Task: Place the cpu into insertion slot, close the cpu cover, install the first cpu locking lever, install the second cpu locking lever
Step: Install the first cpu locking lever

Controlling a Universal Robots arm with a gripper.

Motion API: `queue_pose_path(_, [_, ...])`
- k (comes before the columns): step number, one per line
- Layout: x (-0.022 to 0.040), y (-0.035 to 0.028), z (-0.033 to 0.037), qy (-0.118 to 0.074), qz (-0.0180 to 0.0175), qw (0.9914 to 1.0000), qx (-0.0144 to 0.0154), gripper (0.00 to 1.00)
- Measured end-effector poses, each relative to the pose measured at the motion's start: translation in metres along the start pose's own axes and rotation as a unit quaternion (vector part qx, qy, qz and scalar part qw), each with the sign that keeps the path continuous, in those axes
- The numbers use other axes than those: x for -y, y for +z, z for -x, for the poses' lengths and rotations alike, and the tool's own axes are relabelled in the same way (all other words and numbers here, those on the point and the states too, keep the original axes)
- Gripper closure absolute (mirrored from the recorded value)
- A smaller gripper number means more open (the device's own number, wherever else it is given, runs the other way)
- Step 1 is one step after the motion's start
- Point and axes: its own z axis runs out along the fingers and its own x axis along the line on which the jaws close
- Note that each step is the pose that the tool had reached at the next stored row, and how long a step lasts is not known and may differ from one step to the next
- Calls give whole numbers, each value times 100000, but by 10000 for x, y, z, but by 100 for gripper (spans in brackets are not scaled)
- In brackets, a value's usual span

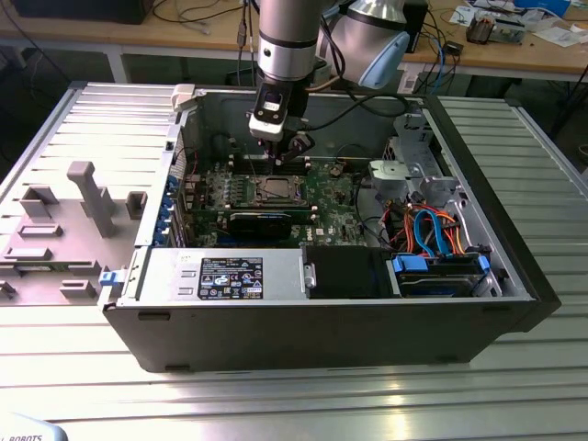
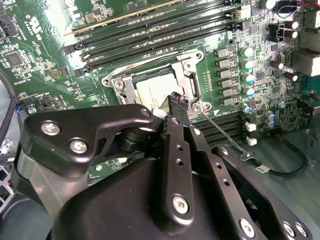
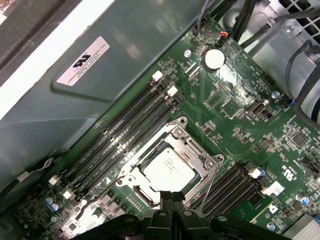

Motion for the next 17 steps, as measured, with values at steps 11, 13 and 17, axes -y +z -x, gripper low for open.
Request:
queue_pose_path(11, [0, 0, 0, -850, -13, 99996, 43, 89])
queue_pose_path(13, [0, 0, 0, -993, -18, 99995, 52, 89])
queue_pose_path(17, [0, 0, 0, -1291, -21, 99992, 67, 89])
